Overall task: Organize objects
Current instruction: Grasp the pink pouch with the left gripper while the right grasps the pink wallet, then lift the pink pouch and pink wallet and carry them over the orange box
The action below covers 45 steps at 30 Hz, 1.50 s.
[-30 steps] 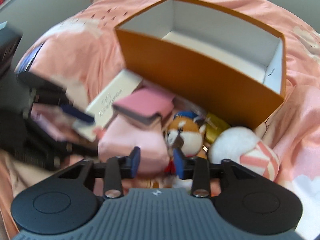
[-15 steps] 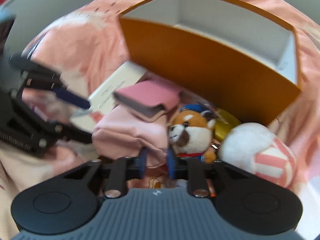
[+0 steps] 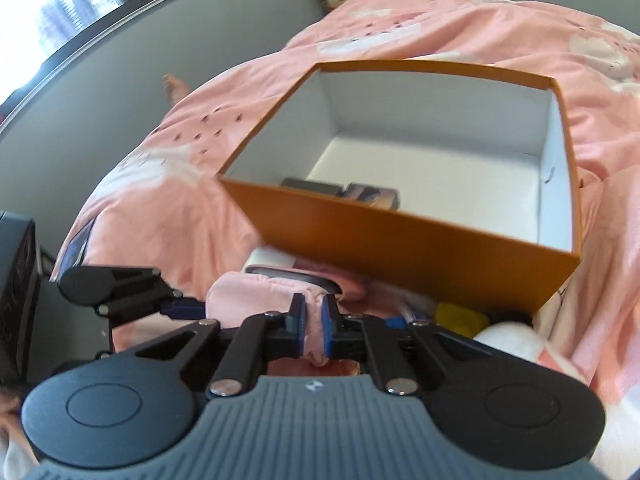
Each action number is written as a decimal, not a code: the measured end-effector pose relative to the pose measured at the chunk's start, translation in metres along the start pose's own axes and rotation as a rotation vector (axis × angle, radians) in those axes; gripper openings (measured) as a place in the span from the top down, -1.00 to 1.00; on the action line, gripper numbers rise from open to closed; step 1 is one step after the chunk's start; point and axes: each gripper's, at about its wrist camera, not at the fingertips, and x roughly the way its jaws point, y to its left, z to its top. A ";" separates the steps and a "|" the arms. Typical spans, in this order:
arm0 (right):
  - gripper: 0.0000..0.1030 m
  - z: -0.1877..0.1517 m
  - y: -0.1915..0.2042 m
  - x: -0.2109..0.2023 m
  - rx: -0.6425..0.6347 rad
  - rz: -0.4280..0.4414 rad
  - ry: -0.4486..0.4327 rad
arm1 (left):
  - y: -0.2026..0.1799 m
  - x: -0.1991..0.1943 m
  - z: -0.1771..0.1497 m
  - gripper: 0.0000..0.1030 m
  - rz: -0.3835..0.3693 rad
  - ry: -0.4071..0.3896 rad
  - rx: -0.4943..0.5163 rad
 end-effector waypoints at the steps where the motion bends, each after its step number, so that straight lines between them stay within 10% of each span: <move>1: 0.83 0.002 -0.001 0.002 0.012 -0.012 -0.007 | 0.001 0.003 0.002 -0.31 -0.002 -0.009 -0.016; 17: 0.44 -0.002 -0.016 0.004 0.054 -0.111 -0.148 | 0.031 0.008 0.011 0.50 -0.026 -0.084 -0.227; 25: 0.22 -0.012 -0.013 -0.002 -0.023 -0.124 -0.149 | 0.051 -0.049 0.017 0.54 0.029 -0.181 -0.291; 36: -0.04 -0.020 0.017 0.066 -0.382 -0.140 -0.009 | 0.081 -0.042 0.001 0.55 0.142 -0.104 -0.415; 45: 0.16 -0.023 0.025 0.094 -0.565 -0.122 0.000 | 0.083 -0.038 -0.001 0.54 0.153 -0.124 -0.401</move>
